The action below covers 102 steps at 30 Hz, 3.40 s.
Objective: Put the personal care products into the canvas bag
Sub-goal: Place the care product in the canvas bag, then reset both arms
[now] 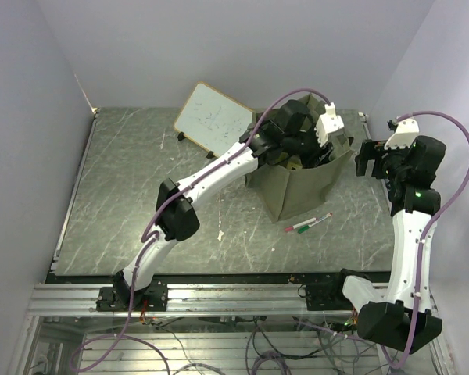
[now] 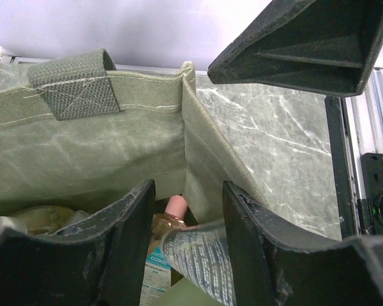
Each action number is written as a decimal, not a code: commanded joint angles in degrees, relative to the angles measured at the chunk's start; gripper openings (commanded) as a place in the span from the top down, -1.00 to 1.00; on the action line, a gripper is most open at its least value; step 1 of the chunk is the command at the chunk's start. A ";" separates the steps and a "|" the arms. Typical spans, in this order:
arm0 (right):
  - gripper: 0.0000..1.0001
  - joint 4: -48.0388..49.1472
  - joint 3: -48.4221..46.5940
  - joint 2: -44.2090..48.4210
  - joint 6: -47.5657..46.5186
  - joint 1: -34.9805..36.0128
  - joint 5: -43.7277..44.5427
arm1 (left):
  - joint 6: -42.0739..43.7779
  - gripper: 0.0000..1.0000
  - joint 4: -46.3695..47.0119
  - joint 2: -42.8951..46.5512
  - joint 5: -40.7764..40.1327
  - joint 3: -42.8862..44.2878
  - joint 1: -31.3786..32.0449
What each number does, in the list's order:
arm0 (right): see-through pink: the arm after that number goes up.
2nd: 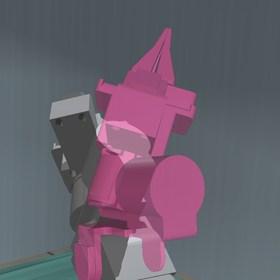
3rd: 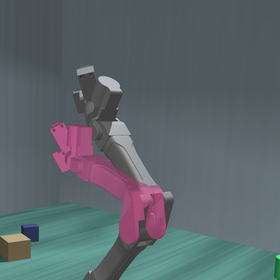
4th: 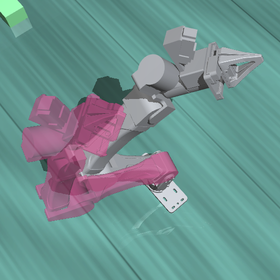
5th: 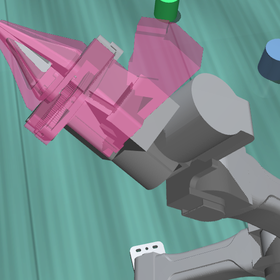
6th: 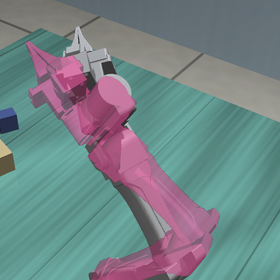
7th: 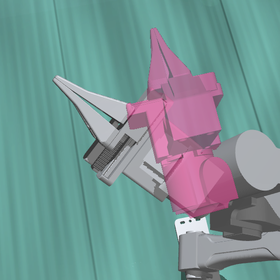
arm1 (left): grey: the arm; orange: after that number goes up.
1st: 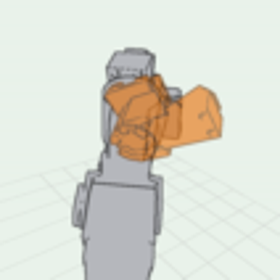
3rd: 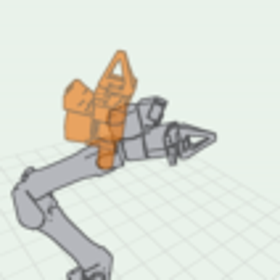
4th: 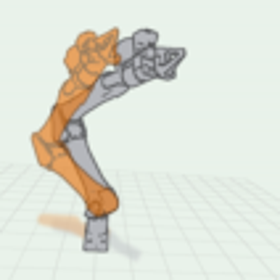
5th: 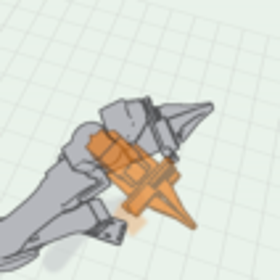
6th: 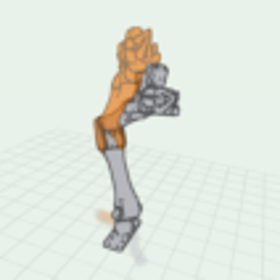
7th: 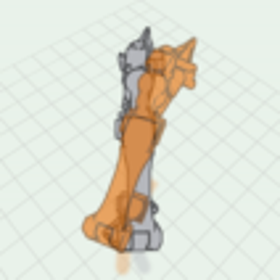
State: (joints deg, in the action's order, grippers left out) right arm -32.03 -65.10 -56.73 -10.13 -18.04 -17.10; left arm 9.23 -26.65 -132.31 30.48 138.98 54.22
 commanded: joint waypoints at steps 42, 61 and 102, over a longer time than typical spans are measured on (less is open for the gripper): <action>-0.99 1.11 -15.48 -12.26 9.13 -0.58 9.52 | -2.46 -1.00 1.96 56.94 -43.87 -48.46 -38.38; -1.00 -12.04 -20.87 -9.16 -0.15 -0.59 1.39 | -5.47 -0.98 -11.52 68.68 -34.41 -48.37 -47.45; -0.99 -5.24 -5.12 11.61 3.42 -1.68 8.06 | -2.40 -0.99 -4.37 83.34 -31.30 -66.94 -50.17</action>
State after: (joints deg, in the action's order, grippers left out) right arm -36.91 -69.43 -45.89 -6.85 -19.00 -9.13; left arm 6.90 -30.39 -49.36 -0.62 72.42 4.69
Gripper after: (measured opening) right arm 0.996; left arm 0.994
